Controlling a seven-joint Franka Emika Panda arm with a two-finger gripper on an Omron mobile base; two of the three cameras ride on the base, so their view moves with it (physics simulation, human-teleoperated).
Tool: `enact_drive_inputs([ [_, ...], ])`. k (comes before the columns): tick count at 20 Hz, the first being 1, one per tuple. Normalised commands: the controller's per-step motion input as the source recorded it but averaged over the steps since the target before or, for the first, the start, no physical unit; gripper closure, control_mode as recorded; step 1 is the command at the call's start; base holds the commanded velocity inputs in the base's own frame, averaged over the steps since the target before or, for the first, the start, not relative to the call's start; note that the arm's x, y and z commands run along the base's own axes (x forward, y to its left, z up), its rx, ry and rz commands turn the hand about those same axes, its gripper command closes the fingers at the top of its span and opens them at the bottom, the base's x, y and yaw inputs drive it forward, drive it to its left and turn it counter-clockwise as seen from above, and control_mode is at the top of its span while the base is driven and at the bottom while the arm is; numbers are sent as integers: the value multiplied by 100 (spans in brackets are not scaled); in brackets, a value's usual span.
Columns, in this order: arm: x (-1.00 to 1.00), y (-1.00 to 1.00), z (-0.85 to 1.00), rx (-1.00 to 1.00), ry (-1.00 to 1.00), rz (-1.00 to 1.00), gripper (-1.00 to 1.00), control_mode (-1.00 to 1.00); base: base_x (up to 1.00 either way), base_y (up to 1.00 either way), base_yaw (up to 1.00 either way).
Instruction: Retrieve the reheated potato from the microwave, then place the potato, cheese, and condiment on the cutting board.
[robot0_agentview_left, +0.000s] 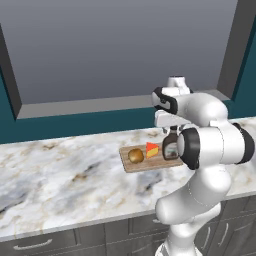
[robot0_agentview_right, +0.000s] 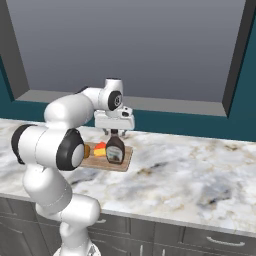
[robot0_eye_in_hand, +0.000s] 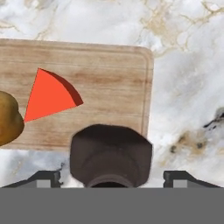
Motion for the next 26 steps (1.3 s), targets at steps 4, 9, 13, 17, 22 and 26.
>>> enact_drive_inputs([
  [4, 0, 0, 4, 0, 0, 0, -100, -100, 0, 0, 0],
  [9, 0, 0, 19, 0, 0, 0, -100, -100, 0, 0, 0],
  [13, 0, 0, 22, 0, 0, 0, -100, -100, 0, 0, 0],
  [17, -1, 0, 33, 0, 0, 0, -100, -100, 0, 0, 0],
  [22, -34, 0, 26, 0, 0, 0, -100, -100, 0, 0, 0],
  [26, -69, 3, 2, 4, 0, 0, -100, -100, 0, 0, 0],
])
